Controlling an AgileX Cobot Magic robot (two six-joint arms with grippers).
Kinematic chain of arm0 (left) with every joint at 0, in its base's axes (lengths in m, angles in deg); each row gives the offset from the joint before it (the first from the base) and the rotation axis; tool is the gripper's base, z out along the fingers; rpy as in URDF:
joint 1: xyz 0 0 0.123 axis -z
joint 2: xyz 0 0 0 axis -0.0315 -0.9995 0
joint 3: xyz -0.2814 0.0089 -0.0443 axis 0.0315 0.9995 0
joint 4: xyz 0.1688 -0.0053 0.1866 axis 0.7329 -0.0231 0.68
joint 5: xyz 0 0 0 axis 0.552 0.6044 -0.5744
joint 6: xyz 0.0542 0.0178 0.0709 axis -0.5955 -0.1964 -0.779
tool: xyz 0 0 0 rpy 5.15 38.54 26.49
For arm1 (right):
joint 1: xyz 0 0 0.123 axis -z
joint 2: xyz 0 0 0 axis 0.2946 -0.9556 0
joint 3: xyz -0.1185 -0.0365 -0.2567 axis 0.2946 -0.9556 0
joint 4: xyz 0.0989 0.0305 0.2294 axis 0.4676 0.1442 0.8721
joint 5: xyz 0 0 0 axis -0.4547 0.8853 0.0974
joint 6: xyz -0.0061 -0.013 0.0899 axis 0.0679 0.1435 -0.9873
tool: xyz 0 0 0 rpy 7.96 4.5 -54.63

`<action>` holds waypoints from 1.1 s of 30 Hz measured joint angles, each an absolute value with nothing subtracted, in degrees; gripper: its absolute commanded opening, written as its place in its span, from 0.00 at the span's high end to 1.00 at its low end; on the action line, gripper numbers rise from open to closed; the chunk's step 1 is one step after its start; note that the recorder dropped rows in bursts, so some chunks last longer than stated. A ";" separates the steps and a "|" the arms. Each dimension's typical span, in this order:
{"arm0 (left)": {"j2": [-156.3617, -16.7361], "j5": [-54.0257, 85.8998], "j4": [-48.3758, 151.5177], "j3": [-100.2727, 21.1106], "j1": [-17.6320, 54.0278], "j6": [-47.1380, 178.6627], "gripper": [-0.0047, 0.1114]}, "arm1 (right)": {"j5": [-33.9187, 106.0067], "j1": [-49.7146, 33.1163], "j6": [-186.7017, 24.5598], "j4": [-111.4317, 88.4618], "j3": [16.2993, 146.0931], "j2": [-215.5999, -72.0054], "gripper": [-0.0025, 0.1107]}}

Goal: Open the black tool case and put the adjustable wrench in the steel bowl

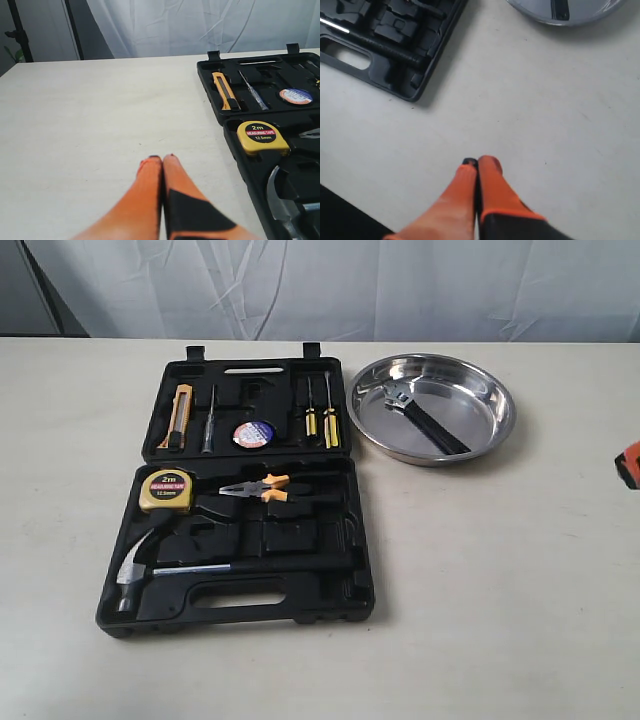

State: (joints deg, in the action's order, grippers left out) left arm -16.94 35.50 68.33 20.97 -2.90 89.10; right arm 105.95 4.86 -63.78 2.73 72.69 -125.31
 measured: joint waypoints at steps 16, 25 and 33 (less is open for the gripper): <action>-16.94 35.50 68.33 20.97 -2.90 89.10 0.96 | 39.35 4.86 -63.79 10.08 19.38 -88.74 0.99; -16.94 35.50 68.44 20.97 -2.90 89.10 0.96 | 37.27 7.95 -58.50 14.14 16.52 -73.61 0.99; -16.94 35.50 68.44 20.97 -2.90 89.10 0.96 | 37.85 8.20 -58.28 14.14 16.52 -72.76 0.99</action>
